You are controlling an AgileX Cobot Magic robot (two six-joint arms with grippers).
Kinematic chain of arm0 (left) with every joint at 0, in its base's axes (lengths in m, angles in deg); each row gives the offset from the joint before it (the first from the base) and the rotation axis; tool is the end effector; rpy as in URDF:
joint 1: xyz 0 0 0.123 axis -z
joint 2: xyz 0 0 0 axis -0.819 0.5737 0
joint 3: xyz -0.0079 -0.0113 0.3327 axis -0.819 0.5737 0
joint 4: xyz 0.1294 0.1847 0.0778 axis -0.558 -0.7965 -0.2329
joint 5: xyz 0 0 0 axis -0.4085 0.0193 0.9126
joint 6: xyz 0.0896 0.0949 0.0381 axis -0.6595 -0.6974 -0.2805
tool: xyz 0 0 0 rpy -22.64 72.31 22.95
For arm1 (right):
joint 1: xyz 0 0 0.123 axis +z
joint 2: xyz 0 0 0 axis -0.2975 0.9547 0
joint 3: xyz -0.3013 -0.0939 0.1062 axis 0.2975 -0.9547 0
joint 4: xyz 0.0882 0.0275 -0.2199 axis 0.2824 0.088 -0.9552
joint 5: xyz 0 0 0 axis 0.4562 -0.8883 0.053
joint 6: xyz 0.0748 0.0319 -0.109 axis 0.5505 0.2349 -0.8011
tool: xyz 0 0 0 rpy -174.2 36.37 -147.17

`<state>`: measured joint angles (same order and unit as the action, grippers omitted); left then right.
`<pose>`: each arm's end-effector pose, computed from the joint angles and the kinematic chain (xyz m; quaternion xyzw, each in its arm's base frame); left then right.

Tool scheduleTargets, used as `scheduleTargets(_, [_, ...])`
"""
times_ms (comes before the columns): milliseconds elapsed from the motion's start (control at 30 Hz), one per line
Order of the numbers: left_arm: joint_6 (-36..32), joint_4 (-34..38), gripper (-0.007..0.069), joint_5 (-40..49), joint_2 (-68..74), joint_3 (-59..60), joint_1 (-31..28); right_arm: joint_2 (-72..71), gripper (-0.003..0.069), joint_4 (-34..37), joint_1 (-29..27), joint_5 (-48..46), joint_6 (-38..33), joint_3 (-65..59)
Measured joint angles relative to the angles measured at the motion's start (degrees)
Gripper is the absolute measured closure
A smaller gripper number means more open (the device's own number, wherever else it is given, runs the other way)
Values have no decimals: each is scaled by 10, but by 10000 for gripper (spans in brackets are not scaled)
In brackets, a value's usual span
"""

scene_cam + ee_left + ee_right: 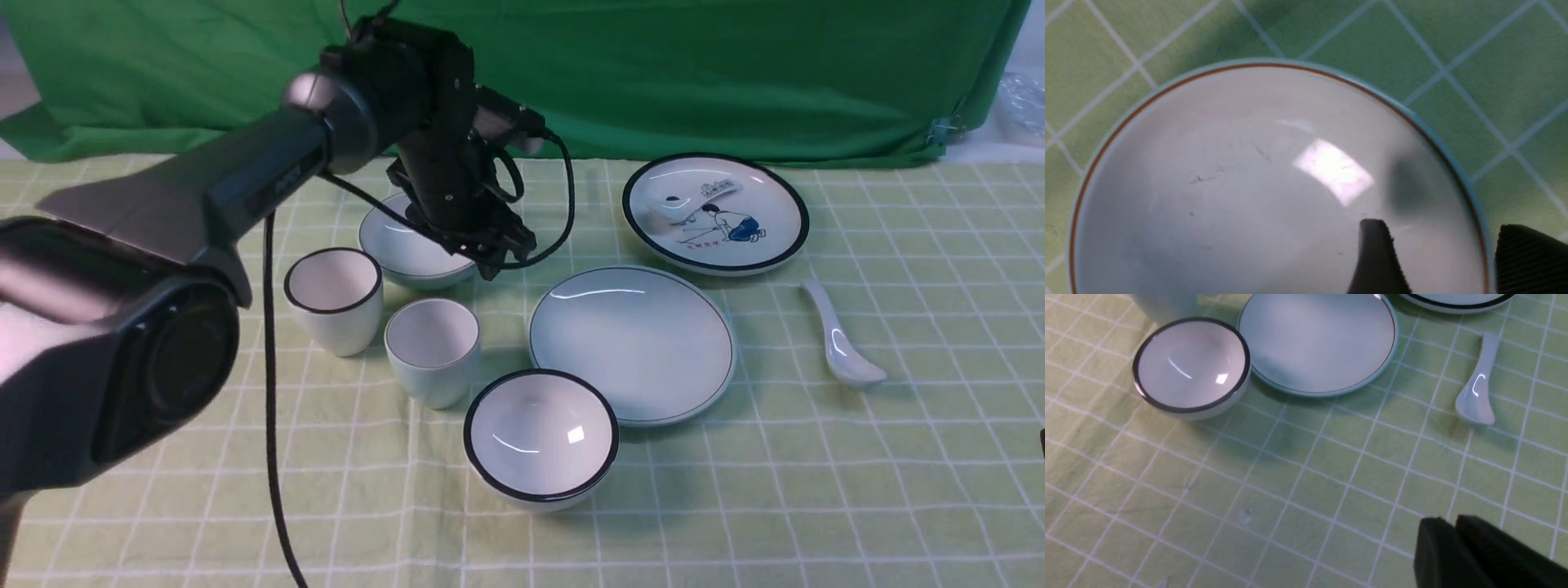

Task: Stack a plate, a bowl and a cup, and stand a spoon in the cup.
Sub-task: Use the left arm to grab a blue rice bowl, then use the left arm to put the blue rice bowl into the blue large plate in the middle

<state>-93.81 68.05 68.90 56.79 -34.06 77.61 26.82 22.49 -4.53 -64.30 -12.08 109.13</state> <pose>0.5148 -0.2107 0.1740 0.3210 0.9302 0.0022 0.1777 0.1003 0.0434 0.3462 -0.1787 0.8646 0.0926 0.4603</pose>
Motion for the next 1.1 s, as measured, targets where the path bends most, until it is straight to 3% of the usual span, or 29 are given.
scheduleTargets(100, [-3,-12,309,-10,14,0,0,0,566,0,0,-3,0,0])
scheduleTargets(267, [-9,-21,470,-22,16,-2,3,0,557,0,0,-10,0,0])
scheduleTargets(433, [-17,-31,574,-8,-4,-12,3,0,555,0,0,-11,0,0])
scheduleTargets(633, [-23,-29,575,56,-59,-30,44,0,554,0,0,-12,0,0])
scheduleTargets(900, [-48,9,575,44,-76,-30,174,0,554,0,0,-22,0,0])
scheduleTargets(1100, [-38,-65,575,36,-19,-26,222,0,554,0,0,-30,0,0])
